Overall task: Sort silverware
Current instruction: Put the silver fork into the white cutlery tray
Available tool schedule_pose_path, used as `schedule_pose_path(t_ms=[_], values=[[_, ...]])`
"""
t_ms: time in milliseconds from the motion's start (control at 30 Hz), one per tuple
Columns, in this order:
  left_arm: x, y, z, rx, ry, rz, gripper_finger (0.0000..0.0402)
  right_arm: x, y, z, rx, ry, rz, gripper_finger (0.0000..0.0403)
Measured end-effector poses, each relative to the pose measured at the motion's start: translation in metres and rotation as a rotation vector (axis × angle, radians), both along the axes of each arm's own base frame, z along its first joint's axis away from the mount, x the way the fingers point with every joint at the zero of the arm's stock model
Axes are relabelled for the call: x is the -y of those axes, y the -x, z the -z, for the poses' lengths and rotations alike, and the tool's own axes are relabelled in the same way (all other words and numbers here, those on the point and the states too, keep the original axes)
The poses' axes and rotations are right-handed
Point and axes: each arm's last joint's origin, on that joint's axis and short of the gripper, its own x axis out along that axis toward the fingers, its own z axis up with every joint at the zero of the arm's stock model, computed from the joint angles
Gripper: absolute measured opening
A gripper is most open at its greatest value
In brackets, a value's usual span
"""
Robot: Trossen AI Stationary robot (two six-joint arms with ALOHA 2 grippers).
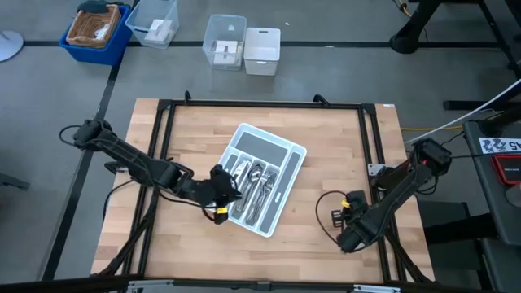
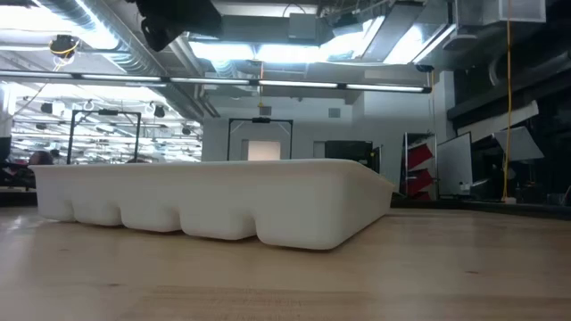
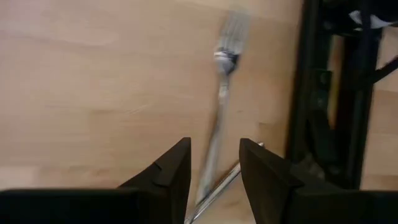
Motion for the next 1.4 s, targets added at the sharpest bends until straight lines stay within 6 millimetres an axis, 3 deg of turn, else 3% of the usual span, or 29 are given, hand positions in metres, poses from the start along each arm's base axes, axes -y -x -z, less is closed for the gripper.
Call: schedule_pose_path(t_ms=[533, 733, 1133, 1400], values=[[-0.002, -0.002, 0.001, -0.008, -0.003, -0.002, 0.0046, 0.024, 0.023, 0.067, -0.005, -0.061, -0.011, 0.0136], [-0.002, -0.002, 0.001, -0.009, -0.004, -0.001, 0.0046, 0.027, 0.024, 0.071, 0.018, -0.045, -0.019, 0.0128], [-0.002, -0.001, 0.002, -0.015, -0.007, -0.001, 0.0046, 0.023, 0.019, 0.073, 0.105, -0.059, -0.035, 0.0022], [-0.002, -0.001, 0.002, -0.014, -0.007, -0.001, 0.0046, 0.016, 0.012, 0.065, 0.124, -0.072, -0.034, 0.0015]])
